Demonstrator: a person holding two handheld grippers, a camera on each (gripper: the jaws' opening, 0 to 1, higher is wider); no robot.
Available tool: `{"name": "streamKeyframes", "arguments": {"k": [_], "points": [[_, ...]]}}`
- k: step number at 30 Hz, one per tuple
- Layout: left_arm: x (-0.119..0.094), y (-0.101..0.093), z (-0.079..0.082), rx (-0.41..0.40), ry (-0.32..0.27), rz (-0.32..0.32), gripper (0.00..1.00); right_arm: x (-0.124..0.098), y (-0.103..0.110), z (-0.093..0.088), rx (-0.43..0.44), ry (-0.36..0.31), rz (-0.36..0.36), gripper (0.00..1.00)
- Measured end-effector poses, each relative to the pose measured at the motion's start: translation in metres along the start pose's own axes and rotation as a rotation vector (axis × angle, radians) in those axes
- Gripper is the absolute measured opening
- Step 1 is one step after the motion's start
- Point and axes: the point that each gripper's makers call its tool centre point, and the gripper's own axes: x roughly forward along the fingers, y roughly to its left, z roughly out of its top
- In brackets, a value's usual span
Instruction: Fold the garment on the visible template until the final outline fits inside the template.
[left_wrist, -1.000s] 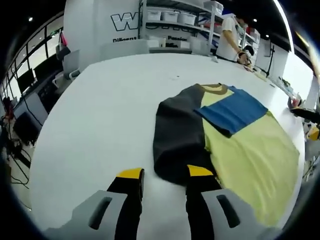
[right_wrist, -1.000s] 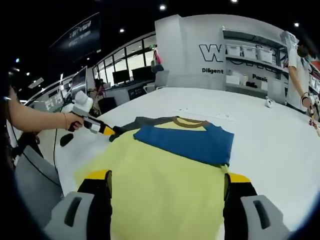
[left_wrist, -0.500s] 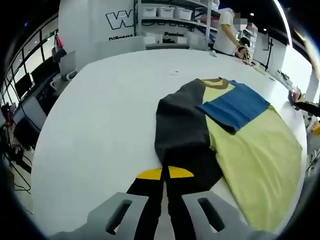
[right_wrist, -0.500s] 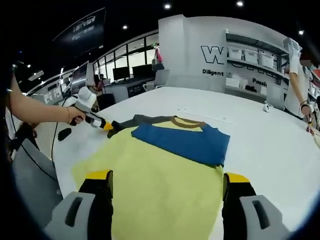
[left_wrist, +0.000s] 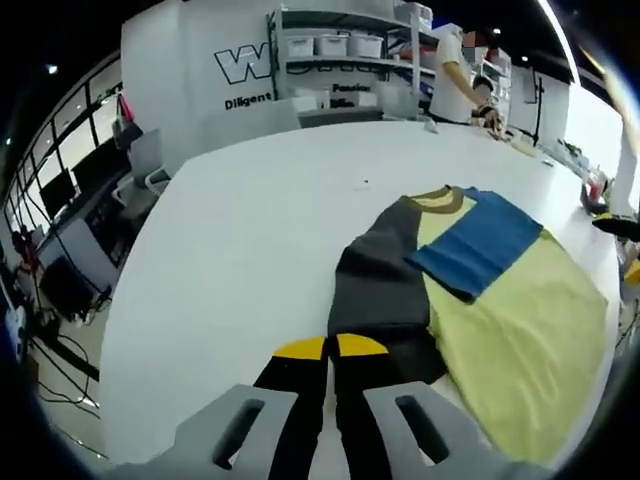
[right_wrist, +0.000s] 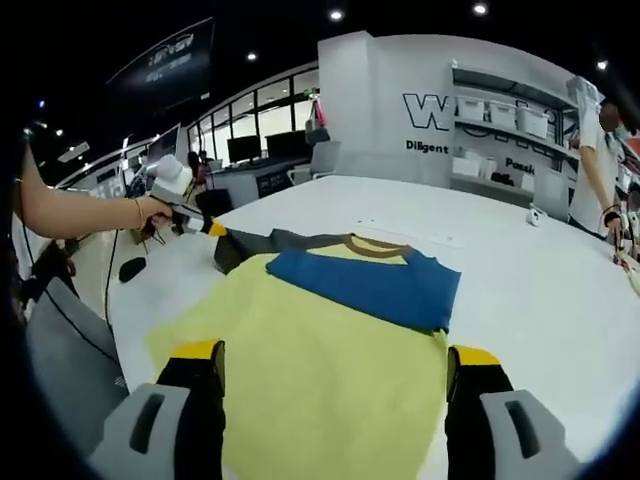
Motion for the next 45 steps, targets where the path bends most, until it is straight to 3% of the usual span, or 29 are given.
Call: {"name": "streamKeyframes", "arguments": {"k": [4,7,13,19,25,31,36,41,43,45], "points": [[-0.007,-0.006,0.016,0.122,-0.026,0.04,0.0,-0.003,-0.002,-0.001,0.003,0.005,-0.008,0.9],[-0.012,-0.023,0.026,0.143,-0.055,0.043,0.0,-0.004,-0.002,-0.001,0.009,0.002,-0.011,0.9],[-0.014,-0.058,0.037,0.162,-0.093,-0.015,0.0,-0.004,0.0,-0.001,0.015,0.003,-0.008,0.9],[-0.005,-0.089,0.032,0.116,-0.082,-0.103,0.0,-0.005,0.0,0.0,0.017,-0.003,-0.007,0.9],[0.005,-0.112,0.029,0.079,-0.077,-0.143,0.0,-0.007,0.0,-0.001,0.014,-0.002,-0.005,0.9],[0.021,-0.143,0.011,0.076,-0.019,-0.178,0.0,-0.008,-0.002,-0.001,0.021,-0.003,-0.012,0.9],[0.031,-0.153,-0.009,0.094,0.031,-0.184,0.0,-0.01,-0.004,-0.002,0.019,-0.002,-0.018,0.9],[0.034,-0.154,-0.017,0.092,0.044,-0.199,0.01,-0.012,-0.007,-0.004,0.024,0.002,-0.027,0.9],[0.031,-0.156,-0.017,0.085,0.042,-0.213,0.06,-0.012,-0.008,-0.005,0.026,0.004,-0.028,0.9],[0.026,-0.158,-0.011,0.068,0.008,-0.228,0.18,-0.012,-0.008,-0.005,0.026,0.004,-0.028,0.9]]}}
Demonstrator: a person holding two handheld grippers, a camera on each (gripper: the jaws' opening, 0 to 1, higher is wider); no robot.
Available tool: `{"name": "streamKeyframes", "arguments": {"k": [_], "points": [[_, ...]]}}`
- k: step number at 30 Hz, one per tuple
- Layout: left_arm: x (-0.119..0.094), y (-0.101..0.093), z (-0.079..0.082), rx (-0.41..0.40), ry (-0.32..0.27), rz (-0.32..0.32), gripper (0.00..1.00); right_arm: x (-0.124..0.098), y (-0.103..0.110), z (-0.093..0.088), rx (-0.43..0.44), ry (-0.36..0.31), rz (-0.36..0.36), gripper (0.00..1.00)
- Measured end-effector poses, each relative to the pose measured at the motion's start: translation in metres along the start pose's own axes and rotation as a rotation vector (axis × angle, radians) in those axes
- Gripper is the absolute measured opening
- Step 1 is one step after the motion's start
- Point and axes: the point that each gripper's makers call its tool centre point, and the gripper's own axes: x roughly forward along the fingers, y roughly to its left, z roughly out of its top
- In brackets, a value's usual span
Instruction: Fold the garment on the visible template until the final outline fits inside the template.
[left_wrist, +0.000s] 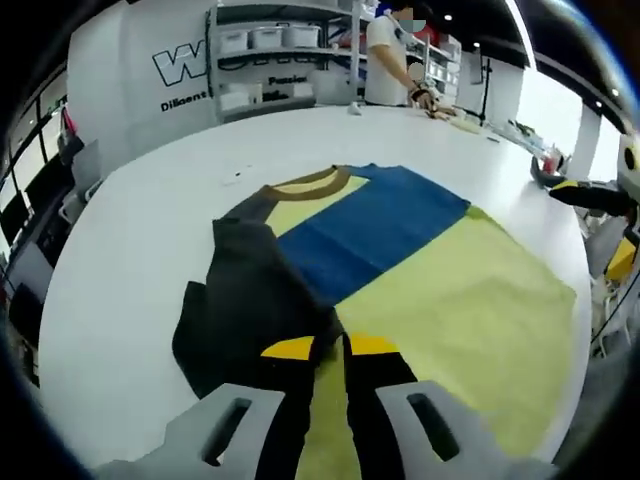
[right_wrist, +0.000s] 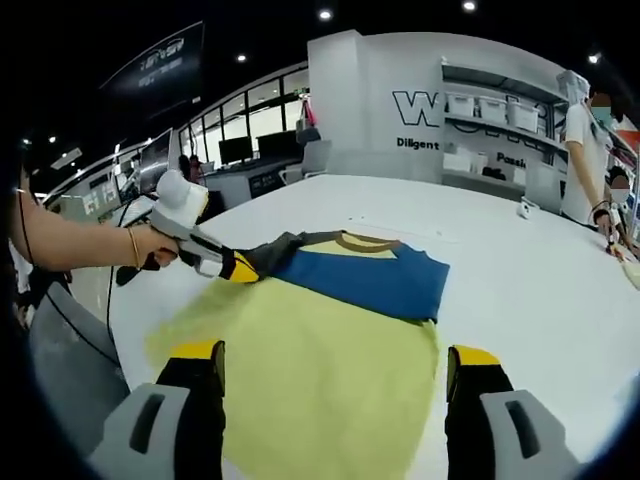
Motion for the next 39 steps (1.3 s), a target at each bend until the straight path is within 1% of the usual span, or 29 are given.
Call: {"name": "streamKeyframes", "arguments": {"k": [1,2,3,5,6,7,8,11,12,13,14,15,17,18,19,20,22,24,26,27,30,31,32,34,35,37,39], "points": [[-0.004,0.002,0.006,-0.014,-0.035,0.009,0.25,0.0,0.0,0.0,0.0,0.001,0.001,0.9],[-0.009,0.006,0.01,-0.011,-0.051,0.016,0.31,0.001,0.001,0.0,0.0,0.001,0.002,0.91],[-0.011,0.008,0.011,-0.013,-0.056,0.023,0.34,0.001,0.001,0.0,-0.001,0.001,0.003,0.91],[-0.024,0.031,0.019,-0.04,-0.093,0.102,0.37,0.001,0.002,0.002,-0.004,-0.004,0.004,0.91],[-0.026,0.039,0.021,-0.051,-0.108,0.115,0.36,0.001,0.003,0.002,-0.005,-0.005,0.005,0.91],[-0.029,0.045,0.021,-0.061,-0.11,0.125,0.36,0.001,0.003,0.002,-0.005,-0.004,0.007,0.91],[-0.033,0.056,0.02,-0.085,-0.109,0.147,0.37,0.001,0.003,0.003,-0.007,-0.006,0.006,0.91],[-0.037,0.078,0.014,-0.136,-0.094,0.173,0.37,0.002,0.004,0.002,-0.008,-0.004,0.01,0.91],[-0.038,0.087,0.014,-0.16,-0.1,0.186,0.38,0.002,0.004,0.002,-0.009,-0.003,0.01,0.91],[-0.038,0.091,0.014,-0.18,-0.108,0.187,0.39,0.002,0.005,0.001,-0.009,-0.001,0.011,0.91],[-0.037,0.095,0.011,-0.197,-0.092,0.186,0.43,0.002,0.005,0.001,-0.01,-0.001,0.011,0.91],[-0.036,0.098,0.009,-0.195,-0.075,0.192,0.45,0.001,0.005,0.001,-0.011,-0.001,0.011,0.91],[-0.031,0.106,0.005,-0.192,-0.063,0.199,0.46,0.001,0.004,0.001,-0.009,-0.004,0.013,0.91],[-0.03,0.107,0.004,-0.204,-0.058,0.197,0.46,0.0,0.004,0.002,-0.009,-0.006,0.013,0.92],[-0.026,0.109,0.004,-0.232,-0.06,0.182,0.47,-0.001,0.005,0.003,-0.009,-0.01,0.015,0.92],[-0.024,0.11,0.004,-0.248,-0.058,0.176,0.5,-0.002,0.006,0.004,-0.008,-0.012,0.017,0.93],[-0.019,0.113,0.001,-0.24,-0.03,0.18,0.52,-0.003,0.007,0.005,-0.008,-0.016,0.023,0.96],[-0.016,0.115,0.0,-0.222,-0.022,0.178,0.5,-0.004,0.009,0.006,-0.012,-0.015,0.03,0.99],[-0.012,0.113,-0.004,-0.225,0.012,0.164,0.48,-0.006,0.011,0.006,-0.018,-0.012,0.039,0.99],[-0.01,0.113,-0.004,-0.226,0.016,0.16,0.48,-0.006,0.011,0.007,-0.018,-0.012,0.039,0.99],[-0.004,0.109,-0.009,-0.266,0.037,0.139,0.48,-0.006,0.012,0.007,-0.012,-0.012,0.042,0.99],[-0.001,0.107,-0.012,-0.275,0.056,0.132,0.48,-0.006,0.012,0.007,-0.01,-0.01,0.043,0.99],[0.0,0.107,-0.014,-0.276,0.061,0.134,0.47,-0.007,0.012,0.007,-0.011,-0.01,0.044,0.99],[0.001,0.105,-0.015,-0.284,0.067,0.13,0.44,-0.007,0.012,0.008,-0.013,-0.011,0.044,0.99],[0.002,0.103,-0.016,-0.306,0.07,0.121,0.41,-0.007,0.012,0.009,-0.014,-0.014,0.043,0.99],[0.002,0.103,-0.014,-0.305,0.064,0.122,0.32,-0.008,0.012,0.009,-0.012,-0.016,0.041,0.99],[0.002,0.097,-0.014,-0.299,0.092,0.105,0.18,-0.009,0.01,0.009,-0.009,-0.016,0.034,0.99]]}}
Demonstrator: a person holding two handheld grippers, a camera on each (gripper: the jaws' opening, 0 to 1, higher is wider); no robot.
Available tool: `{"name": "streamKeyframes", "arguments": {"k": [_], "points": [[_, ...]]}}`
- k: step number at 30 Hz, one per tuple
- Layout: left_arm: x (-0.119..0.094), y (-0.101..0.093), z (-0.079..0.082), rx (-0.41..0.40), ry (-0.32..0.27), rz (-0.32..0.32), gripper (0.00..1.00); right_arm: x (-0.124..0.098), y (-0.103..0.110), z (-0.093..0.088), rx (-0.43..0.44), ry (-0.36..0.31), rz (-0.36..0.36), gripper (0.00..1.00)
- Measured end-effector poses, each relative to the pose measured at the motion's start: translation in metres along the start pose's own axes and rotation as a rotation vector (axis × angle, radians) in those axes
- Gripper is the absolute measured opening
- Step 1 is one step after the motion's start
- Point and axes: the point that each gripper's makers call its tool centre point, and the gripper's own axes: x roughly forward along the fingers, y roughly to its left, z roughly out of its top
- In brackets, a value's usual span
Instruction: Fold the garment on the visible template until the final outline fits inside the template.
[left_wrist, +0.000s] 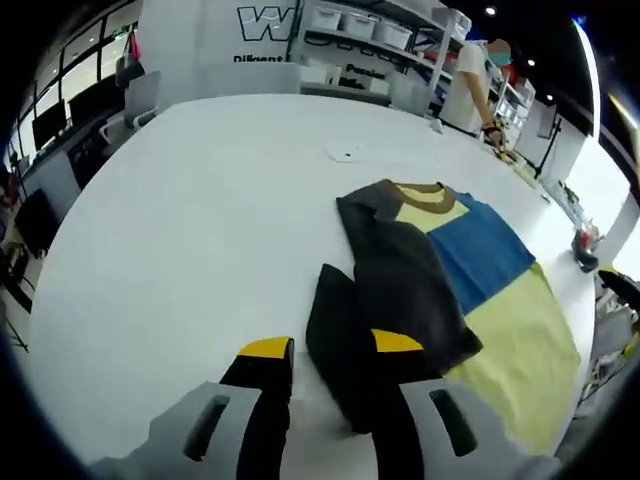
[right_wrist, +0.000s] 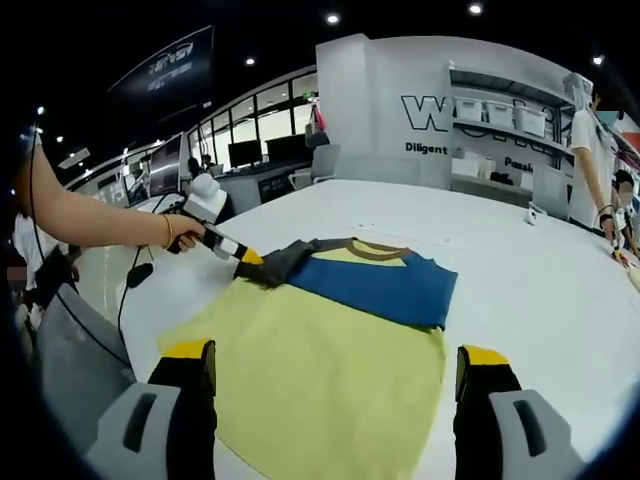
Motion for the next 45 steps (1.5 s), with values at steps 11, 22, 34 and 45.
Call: {"name": "streamKeyframes", "arguments": {"k": [11,22,34,45], "points": [[-0.011,-0.001,0.002,0.032,-0.009,0.009,0.0,-0.003,0.0,-0.004,0.0,0.007,-0.004,0.99],[-0.047,0.043,0.028,-0.013,-0.138,0.124,0.0,-0.002,0.006,-0.003,-0.007,0.008,0.009,0.99],[-0.093,0.106,0.042,-0.025,-0.23,0.321,0.0,0.001,0.013,-0.003,-0.016,0.013,0.032,0.99],[-0.123,0.151,0.041,-0.162,-0.327,0.42,0.0,0.0,0.015,-0.005,-0.015,0.019,0.03,0.99]]}}
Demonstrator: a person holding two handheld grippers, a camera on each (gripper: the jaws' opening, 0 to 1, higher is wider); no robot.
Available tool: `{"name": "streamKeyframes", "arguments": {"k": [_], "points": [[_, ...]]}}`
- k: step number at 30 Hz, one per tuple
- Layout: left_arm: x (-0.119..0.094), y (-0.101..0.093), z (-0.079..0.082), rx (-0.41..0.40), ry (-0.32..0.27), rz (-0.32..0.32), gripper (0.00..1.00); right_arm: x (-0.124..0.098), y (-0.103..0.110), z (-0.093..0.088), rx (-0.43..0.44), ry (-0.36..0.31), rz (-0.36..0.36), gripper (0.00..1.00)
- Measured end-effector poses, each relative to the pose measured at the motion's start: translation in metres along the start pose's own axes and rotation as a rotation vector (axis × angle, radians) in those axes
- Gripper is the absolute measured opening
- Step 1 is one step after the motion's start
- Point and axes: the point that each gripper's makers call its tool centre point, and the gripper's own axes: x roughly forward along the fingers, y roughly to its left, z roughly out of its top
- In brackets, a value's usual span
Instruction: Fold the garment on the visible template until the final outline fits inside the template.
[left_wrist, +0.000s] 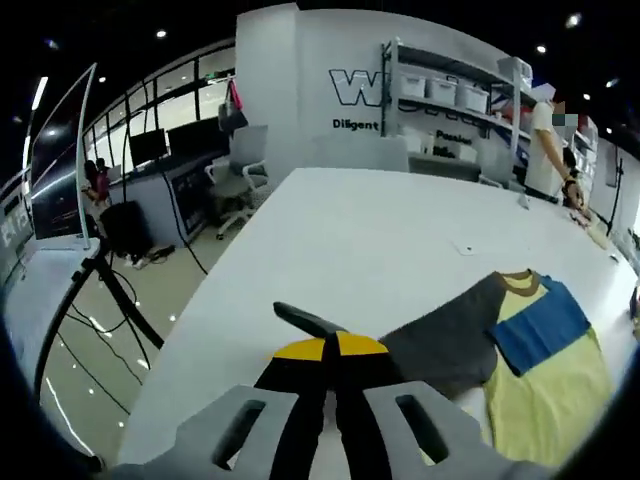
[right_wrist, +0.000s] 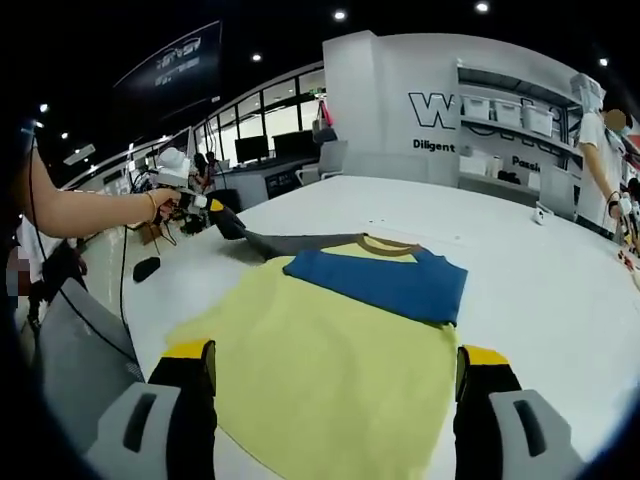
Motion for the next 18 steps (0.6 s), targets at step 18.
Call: {"name": "streamKeyframes", "arguments": {"k": [18], "points": [[-0.025,0.022,-0.08,-0.216,0.081,0.113,0.01,-0.001,0.001,0.001,-0.006,-0.002,0.001,0.99]]}}
